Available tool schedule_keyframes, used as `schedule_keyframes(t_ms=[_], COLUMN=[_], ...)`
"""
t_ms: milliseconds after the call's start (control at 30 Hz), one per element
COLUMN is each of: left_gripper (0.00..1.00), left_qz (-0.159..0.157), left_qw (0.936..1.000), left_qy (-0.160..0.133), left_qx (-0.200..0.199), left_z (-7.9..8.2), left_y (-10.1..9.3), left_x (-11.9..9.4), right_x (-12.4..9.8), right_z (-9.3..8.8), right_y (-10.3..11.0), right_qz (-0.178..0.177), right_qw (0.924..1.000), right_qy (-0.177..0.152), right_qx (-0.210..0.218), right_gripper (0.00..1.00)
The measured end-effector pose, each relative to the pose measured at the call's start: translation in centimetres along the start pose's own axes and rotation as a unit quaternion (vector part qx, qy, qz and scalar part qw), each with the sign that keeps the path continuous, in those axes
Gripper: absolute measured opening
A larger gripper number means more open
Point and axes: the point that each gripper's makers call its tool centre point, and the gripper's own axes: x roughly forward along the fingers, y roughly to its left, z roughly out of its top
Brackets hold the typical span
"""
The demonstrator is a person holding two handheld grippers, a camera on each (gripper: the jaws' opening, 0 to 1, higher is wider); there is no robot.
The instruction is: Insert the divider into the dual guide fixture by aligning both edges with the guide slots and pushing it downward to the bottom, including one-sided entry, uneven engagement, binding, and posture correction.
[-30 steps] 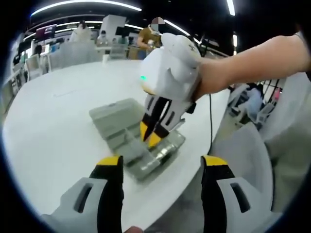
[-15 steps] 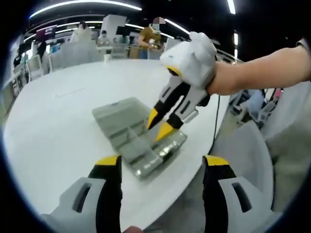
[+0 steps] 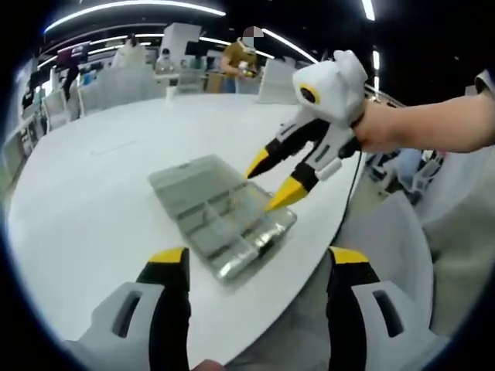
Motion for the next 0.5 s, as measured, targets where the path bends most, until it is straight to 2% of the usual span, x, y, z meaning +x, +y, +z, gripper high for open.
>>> schedule_keyframes(t_ms=[67, 133, 267, 500], left_gripper=[0.72, 0.73, 0.74, 0.79], left_qz=[0.003, 0.006, 0.012, 0.029], left_qw=[1.0, 1.0, 0.9999, 0.9994], left_qy=[0.001, 0.0, 0.0, 0.0], left_qx=[0.002, 0.003, 0.009, 0.021], left_z=[0.0, 0.0, 0.1, 0.1], left_y=[0.1, 0.1, 0.1, 0.4], left_x=[-0.2, -0.5, -0.9, -1.8], right_x=[-0.7, -1.2, -2.4, -4.2], right_z=[0.1, -0.5, -0.8, -2.0], right_y=[0.0, 0.2, 0.4, 1.0], right_qz=[-0.009, -0.012, -0.029, -0.049], right_qw=[0.9997, 0.9994, 0.9974, 0.9929], right_qy=[-0.014, -0.01, -0.035, -0.056], right_qx=[0.016, 0.032, 0.055, 0.093], right_gripper=[0.4, 0.41, 0.49, 0.54])
